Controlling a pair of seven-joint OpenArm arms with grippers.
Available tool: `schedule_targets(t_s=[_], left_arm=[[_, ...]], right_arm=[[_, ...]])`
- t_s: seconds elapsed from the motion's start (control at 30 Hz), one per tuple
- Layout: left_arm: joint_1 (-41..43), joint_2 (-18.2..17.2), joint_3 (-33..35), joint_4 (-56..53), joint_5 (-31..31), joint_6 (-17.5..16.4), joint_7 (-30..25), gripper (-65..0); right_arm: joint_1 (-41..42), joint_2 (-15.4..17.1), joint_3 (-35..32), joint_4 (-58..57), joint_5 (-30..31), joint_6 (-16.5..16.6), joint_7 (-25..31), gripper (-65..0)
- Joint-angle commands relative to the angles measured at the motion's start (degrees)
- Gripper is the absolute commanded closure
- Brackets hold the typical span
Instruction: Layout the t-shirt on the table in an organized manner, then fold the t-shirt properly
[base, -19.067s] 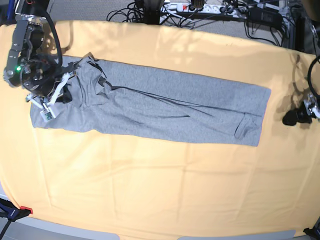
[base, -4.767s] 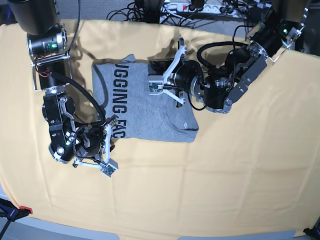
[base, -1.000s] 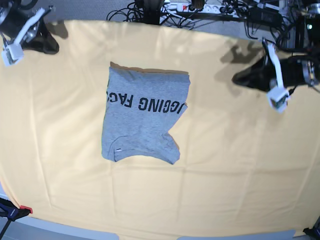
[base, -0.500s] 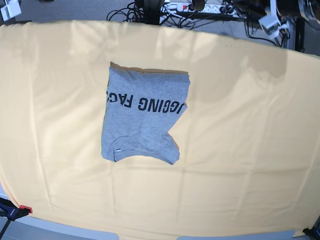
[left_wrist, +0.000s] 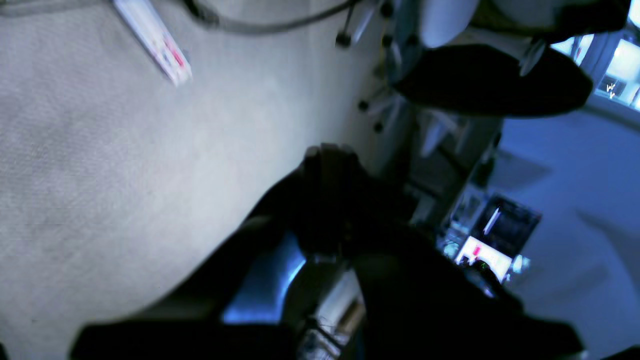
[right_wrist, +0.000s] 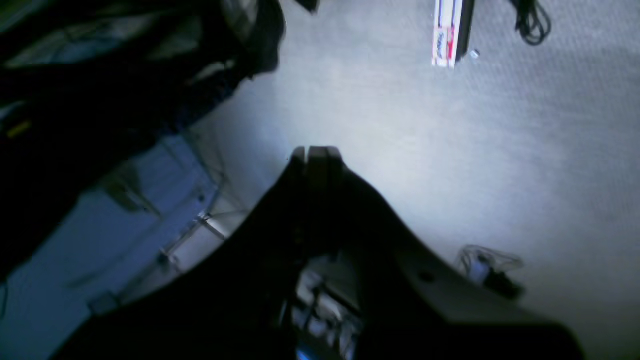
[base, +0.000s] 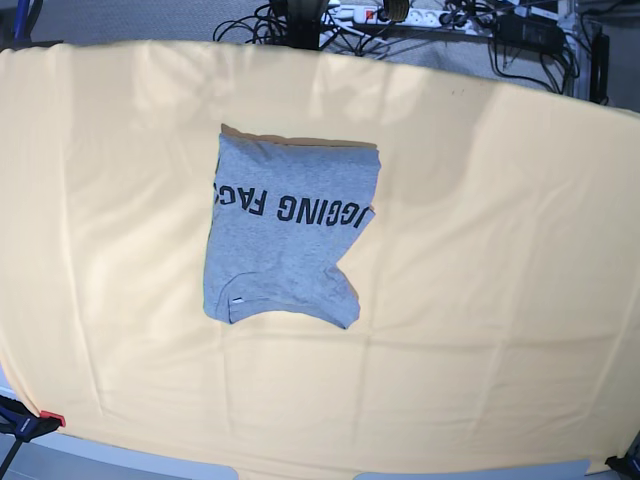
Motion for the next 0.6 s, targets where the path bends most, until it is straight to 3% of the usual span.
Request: schedule_targets(t_s=[0.0, 0.2, 0.47, 0.57], left_arm=[[-1.0, -0.5, 1.2, -1.7, 1.1, -0.1, -1.5, 0.0], [-11.9, 1.5, 8.7, -15.9, 15.6, -0.1, -14.5, 0.0], [-26.5, 5.4, 16.3, -36.4, 39.3, -0.1, -39.4, 0.0], [-32.5, 6.9, 19.8, -45.0, 49.6, -0.1, -51.5, 0.0]], right_arm=[[0.1, 0.5, -1.1, -1.3, -1.6, 0.3, 1.5, 0.0], [8.0, 0.6, -7.7, -13.5, -18.4, 0.3, 17.4, 0.0], [20.8, 0.5, -15.7, -31.4, -37.4, 0.3, 39.2, 0.0], [25.9, 0.5, -18.9, -38.1, -43.9, 0.3, 47.9, 0.0]])
